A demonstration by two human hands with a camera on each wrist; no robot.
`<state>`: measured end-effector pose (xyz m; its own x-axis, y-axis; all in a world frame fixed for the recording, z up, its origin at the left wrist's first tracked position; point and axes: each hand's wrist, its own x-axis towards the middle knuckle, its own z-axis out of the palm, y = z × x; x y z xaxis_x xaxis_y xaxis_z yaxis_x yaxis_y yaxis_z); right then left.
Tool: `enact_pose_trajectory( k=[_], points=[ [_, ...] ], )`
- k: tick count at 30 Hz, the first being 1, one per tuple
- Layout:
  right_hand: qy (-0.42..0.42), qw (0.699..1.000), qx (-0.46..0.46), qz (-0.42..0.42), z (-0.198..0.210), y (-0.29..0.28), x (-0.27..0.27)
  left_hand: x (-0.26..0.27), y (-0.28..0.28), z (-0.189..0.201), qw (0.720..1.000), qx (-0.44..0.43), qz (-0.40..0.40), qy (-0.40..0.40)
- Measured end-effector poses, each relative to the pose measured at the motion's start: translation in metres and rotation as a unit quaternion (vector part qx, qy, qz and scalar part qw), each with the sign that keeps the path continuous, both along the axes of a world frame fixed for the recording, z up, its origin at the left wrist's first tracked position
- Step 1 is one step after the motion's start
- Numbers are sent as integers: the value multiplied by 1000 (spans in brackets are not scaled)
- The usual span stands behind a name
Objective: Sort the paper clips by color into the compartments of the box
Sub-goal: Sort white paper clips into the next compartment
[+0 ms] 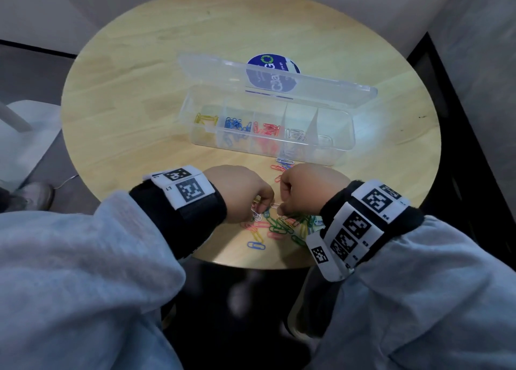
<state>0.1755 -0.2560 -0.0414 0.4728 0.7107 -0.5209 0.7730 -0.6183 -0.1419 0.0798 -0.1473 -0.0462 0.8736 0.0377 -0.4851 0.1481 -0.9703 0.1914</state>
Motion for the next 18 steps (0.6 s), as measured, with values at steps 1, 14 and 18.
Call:
enact_pose_trajectory(
  k=[1,14,18],
  points=[
    [3,1000,-5,3,-1,1,-1,1,0,0,1000,5,-7,-2],
    [43,999,10,-17,-5,4,-4,3,-5,-5,999,40,-4,-11],
    [65,998,17,-16,-3,3,-3,1,-1,-4,1000,9,13,-4]
  ],
)
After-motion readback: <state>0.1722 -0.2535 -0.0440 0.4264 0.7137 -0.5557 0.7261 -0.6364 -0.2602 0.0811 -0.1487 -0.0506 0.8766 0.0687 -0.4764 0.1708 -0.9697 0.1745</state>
